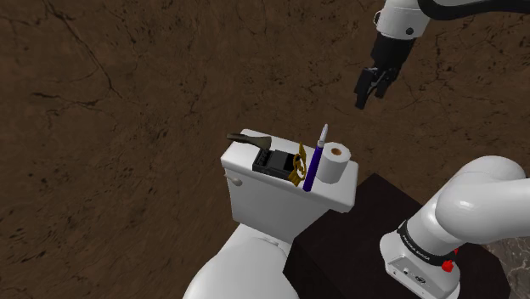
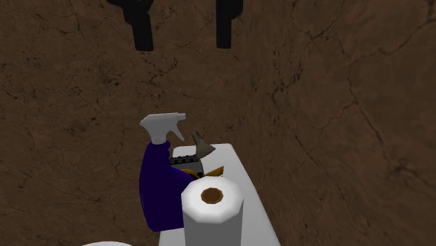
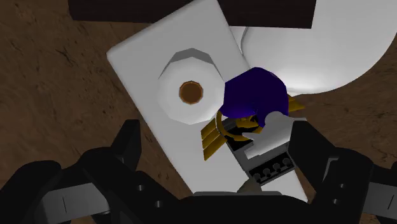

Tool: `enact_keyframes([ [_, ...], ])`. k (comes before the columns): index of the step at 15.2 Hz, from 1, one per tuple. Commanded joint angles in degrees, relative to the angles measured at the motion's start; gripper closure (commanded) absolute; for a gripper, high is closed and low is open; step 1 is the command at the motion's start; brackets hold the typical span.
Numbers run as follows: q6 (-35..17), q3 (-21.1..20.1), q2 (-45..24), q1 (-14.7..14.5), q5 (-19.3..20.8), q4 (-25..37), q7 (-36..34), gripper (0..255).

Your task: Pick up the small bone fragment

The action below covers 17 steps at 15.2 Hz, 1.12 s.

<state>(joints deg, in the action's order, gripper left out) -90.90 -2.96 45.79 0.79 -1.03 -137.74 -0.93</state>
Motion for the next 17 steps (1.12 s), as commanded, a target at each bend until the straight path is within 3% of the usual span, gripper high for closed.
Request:
enact_keyframes([
  [1, 0.00, 0.00, 0.00, 0.00, 0.00, 0.00, 0.00, 0],
  [9, -13.12, 0.81, -16.20, -2.20, -0.44, 2.06, 6.37, 0],
  [17, -22.71, 0.63, -33.82, -4.30, -1.42, 9.01, 12.54, 0],
])
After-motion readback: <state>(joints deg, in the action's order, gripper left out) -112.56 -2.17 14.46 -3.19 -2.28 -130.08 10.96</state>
